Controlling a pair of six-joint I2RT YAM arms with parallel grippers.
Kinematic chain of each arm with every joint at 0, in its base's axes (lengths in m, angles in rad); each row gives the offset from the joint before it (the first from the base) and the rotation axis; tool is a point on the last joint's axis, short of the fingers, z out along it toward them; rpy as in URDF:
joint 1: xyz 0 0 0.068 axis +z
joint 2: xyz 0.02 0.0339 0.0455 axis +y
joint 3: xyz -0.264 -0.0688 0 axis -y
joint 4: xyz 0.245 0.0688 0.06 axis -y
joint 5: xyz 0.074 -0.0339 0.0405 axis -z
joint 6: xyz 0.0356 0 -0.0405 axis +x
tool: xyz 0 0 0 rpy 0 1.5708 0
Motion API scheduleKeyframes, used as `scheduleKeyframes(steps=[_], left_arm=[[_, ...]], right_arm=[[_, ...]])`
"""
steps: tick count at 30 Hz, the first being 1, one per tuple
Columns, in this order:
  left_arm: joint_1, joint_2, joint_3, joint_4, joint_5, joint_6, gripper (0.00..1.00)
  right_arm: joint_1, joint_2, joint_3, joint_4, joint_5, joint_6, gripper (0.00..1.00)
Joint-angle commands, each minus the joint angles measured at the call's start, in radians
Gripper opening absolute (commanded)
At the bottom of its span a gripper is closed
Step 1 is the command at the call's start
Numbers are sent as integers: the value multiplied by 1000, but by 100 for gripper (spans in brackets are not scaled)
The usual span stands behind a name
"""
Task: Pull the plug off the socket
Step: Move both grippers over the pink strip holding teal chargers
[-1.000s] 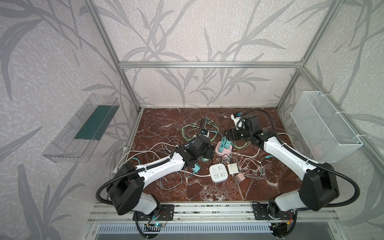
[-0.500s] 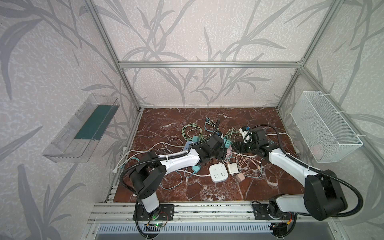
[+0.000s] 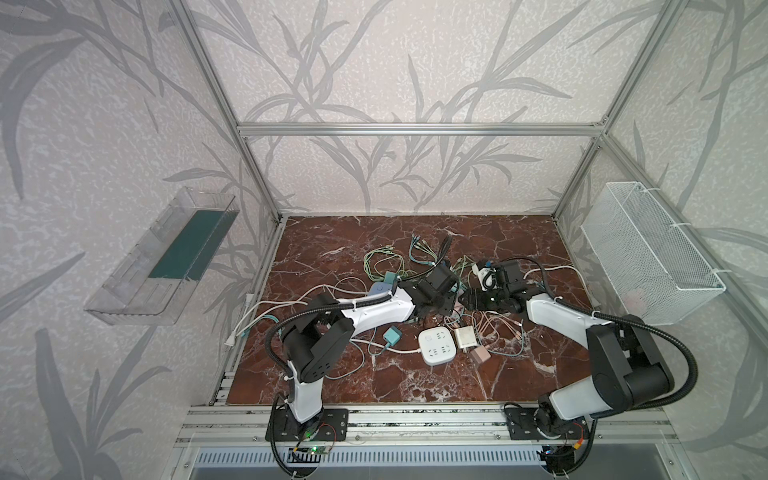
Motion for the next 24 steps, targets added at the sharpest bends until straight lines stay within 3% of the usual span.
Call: scheduleKeyframes(steps=[1, 12, 18, 24], left_arm=[[-1, 28, 35, -48, -38, 8, 58], [2, 67, 55, -17, -90, 21, 56], [11, 92, 60, 8, -83, 25, 47], [22, 117, 86, 12, -66, 40, 32]], right_arm=[[-4, 16, 10, 40, -43, 5, 59], [-3, 93, 40, 32, -63, 16, 54], [-3, 109, 52, 19, -52, 19, 52], [-3, 131, 65, 8, -51, 20, 48]])
